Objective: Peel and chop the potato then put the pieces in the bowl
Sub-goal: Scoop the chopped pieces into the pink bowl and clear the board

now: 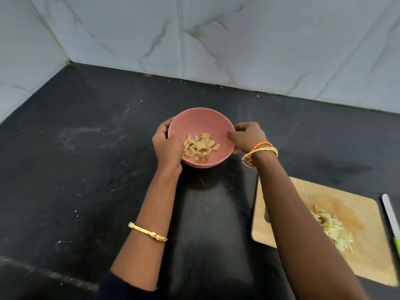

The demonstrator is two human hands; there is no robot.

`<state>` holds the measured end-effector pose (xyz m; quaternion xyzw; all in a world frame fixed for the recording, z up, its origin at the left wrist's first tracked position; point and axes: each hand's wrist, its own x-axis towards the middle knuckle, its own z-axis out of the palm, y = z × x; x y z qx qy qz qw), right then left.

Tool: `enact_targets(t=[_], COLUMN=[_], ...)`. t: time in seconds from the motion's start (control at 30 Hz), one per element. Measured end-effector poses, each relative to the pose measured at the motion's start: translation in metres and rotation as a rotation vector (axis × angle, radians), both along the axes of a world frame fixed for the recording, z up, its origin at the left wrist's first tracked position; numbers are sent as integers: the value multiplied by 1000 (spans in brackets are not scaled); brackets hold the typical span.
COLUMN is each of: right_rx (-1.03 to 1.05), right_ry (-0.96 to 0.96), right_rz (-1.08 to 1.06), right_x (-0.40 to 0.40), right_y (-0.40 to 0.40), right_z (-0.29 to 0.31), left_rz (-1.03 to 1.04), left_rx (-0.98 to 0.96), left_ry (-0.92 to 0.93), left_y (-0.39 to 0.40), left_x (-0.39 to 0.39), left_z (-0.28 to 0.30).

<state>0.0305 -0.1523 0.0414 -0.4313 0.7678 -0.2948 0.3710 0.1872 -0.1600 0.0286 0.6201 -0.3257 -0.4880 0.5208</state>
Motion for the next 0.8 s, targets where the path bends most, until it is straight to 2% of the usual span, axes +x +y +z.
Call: enact_targets(t=[0.13, 0.33, 0.4, 0.47, 0.53, 0.57, 0.63, 0.67, 0.73, 0.8], right_rx=[7, -35, -205, -491, -683, -674, -446, -366, -400, -448], right_ry=[-19, -105, -49, -7, -39, -38, 64, 128, 127, 132], right_rz=[-100, -195, -285, -384, -302, -176, 170, 272, 254, 219], right_x=[-36, -67, -75, -75, -64, -57, -44, -43, -44, -46], right_y=[31, 69, 77, 82, 79, 77, 70, 68, 66, 68], right_z=[-1, -13, -12, 1, 15, 20, 21, 16, 10, 9], left_rz=[-24, -14, -12, -11, -7, 1, 29, 37, 13, -11], left_rx=[36, 35, 39, 36, 30, 27, 17, 17, 17, 23], left_ry=[84, 95, 80, 47, 18, 12, 10, -3, -52, -215], left_y=[25, 54, 56, 57, 57, 57, 58, 59, 59, 60], left_x=[-36, -72, -76, -77, -78, -78, -79, -79, -77, -74], left_z=[-4, -15, -15, -15, -16, -16, -17, -18, -21, -26])
